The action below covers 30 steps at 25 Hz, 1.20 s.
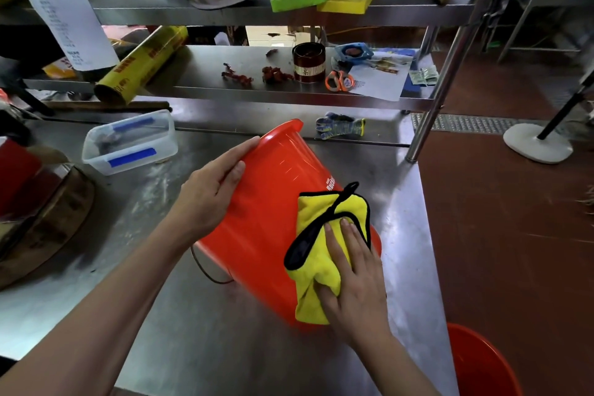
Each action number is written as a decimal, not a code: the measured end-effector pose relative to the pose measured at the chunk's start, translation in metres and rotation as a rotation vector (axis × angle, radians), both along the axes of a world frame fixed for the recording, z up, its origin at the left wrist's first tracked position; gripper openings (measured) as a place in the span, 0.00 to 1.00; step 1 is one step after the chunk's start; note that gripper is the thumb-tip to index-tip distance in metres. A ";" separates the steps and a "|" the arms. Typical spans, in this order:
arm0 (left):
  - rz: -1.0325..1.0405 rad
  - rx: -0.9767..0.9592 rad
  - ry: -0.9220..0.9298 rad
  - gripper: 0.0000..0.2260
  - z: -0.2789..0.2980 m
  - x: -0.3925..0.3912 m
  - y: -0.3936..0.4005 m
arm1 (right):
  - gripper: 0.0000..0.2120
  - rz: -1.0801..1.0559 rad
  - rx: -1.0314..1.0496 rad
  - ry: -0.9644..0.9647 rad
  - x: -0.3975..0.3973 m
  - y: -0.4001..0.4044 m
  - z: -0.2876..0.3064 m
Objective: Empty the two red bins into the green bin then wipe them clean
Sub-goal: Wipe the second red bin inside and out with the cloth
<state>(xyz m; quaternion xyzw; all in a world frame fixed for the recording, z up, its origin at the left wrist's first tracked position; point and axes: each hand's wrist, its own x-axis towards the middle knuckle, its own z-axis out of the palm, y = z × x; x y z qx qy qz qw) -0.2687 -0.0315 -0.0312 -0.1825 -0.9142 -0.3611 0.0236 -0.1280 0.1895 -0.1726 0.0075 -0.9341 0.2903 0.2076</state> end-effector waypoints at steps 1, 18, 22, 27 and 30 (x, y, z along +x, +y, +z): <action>-0.004 -0.002 0.001 0.19 0.000 0.000 0.000 | 0.41 0.001 -0.002 0.008 -0.008 -0.003 0.006; 0.137 -0.015 0.140 0.06 0.022 0.007 0.009 | 0.42 0.105 0.019 0.107 -0.046 -0.036 0.050; 0.168 -0.144 0.183 0.13 0.019 -0.001 0.023 | 0.42 0.132 0.065 0.142 -0.023 -0.046 0.038; 0.061 -0.127 0.131 0.20 0.015 0.000 0.024 | 0.39 0.083 -0.023 0.171 -0.006 -0.032 0.022; 0.041 -0.140 0.101 0.22 0.018 0.003 0.024 | 0.40 0.046 -0.073 0.145 0.001 -0.023 0.016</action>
